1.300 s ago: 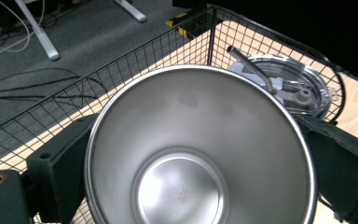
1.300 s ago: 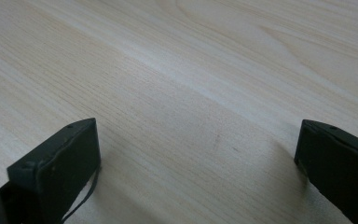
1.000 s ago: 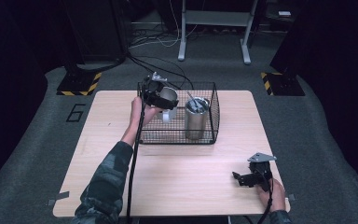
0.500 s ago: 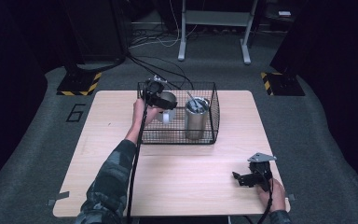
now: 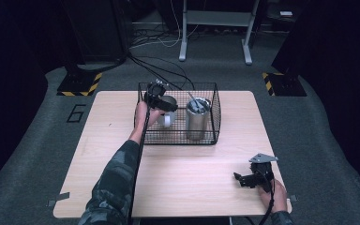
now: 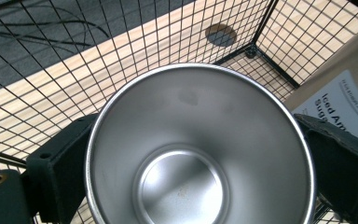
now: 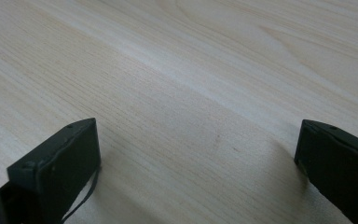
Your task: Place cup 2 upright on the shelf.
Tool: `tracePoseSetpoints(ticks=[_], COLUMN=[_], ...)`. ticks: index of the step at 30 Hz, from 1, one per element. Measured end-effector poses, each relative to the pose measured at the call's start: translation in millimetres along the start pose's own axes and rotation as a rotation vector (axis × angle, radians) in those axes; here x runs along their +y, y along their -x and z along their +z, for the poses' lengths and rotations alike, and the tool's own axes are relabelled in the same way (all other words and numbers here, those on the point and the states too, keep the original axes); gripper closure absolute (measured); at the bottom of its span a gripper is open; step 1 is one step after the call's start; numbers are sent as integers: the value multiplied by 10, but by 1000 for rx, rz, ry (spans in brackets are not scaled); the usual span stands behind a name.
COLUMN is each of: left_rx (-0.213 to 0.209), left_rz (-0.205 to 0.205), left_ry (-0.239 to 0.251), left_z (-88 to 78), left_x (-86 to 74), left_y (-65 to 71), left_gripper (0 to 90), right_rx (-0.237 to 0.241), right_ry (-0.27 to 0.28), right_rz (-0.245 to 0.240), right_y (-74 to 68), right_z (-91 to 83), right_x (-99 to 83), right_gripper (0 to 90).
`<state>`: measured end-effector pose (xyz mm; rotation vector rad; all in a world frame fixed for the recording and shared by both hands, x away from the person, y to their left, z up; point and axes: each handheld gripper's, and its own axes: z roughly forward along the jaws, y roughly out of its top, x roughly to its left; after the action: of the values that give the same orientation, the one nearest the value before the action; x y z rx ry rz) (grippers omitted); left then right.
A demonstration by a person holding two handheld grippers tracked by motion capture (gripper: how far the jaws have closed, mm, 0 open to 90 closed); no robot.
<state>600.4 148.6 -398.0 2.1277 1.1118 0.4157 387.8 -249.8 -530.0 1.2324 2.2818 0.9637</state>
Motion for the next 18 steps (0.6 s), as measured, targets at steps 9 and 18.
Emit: tracePoseSetpoints(ticks=[9, 18], left_rx=[4, 8], left_rz=[-15, -7], left_ry=[-28, -58], left_z=[109, 195], left_x=[-38, -81], left_y=[-23, -5], left_gripper=[59, 59], right_rx=[0, 0], right_ry=[0, 0], right_rz=[0, -1], right_y=[0, 0], right_z=[0, 0], right_x=[0, 0], right_gripper=[0, 0])
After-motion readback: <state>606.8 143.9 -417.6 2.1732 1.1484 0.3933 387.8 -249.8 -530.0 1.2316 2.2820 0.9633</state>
